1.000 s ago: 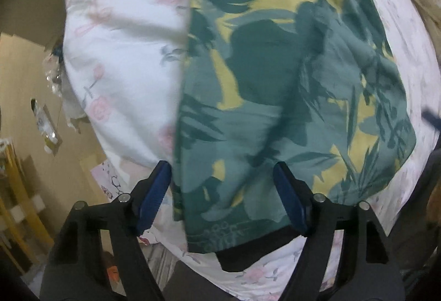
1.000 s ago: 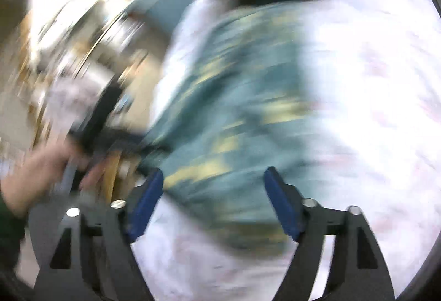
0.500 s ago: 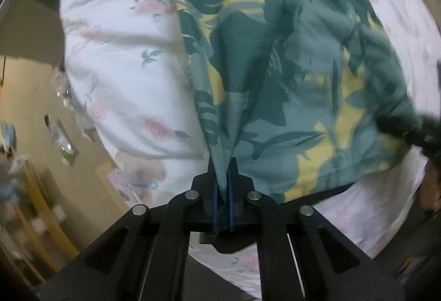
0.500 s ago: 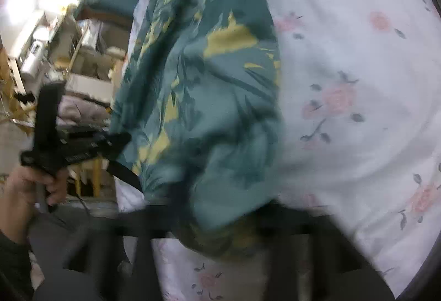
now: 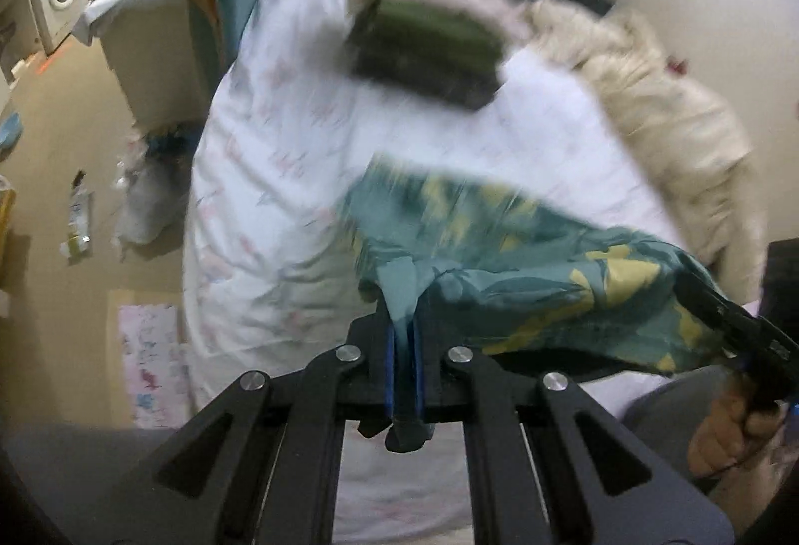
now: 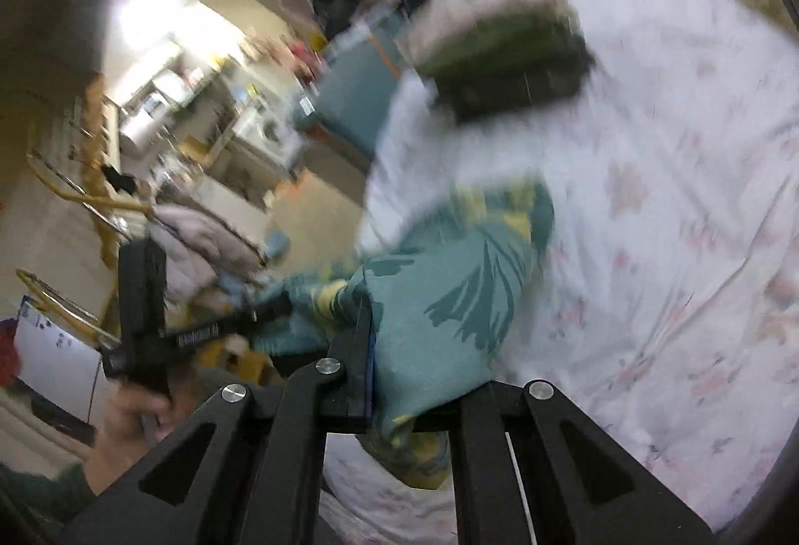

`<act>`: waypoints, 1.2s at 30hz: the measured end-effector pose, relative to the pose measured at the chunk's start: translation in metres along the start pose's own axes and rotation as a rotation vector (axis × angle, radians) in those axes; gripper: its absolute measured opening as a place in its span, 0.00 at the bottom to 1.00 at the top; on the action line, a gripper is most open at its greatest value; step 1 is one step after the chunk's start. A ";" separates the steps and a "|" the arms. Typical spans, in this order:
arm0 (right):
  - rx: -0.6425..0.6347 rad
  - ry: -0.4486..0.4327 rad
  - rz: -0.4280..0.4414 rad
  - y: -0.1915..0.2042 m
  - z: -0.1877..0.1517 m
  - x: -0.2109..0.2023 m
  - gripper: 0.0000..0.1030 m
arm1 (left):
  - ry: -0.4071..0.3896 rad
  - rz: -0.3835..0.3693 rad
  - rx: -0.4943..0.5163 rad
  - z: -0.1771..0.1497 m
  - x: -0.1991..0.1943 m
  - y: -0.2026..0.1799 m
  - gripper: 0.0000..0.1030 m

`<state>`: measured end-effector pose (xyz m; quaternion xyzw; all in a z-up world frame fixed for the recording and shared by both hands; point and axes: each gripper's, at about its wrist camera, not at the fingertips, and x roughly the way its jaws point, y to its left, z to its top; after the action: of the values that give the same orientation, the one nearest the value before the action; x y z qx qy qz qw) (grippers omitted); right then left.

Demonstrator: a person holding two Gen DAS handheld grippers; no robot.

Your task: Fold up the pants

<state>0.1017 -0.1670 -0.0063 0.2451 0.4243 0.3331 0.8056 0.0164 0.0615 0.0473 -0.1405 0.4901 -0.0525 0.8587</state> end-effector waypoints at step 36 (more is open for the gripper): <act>0.007 0.090 -0.238 -0.049 0.027 -0.019 0.07 | 0.094 -0.018 0.088 -0.028 0.093 -0.011 0.04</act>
<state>0.1330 -0.2166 -0.0157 0.1807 0.4872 0.2443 0.8187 0.0412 0.0242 -0.0395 -0.1043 0.5260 -0.0885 0.8394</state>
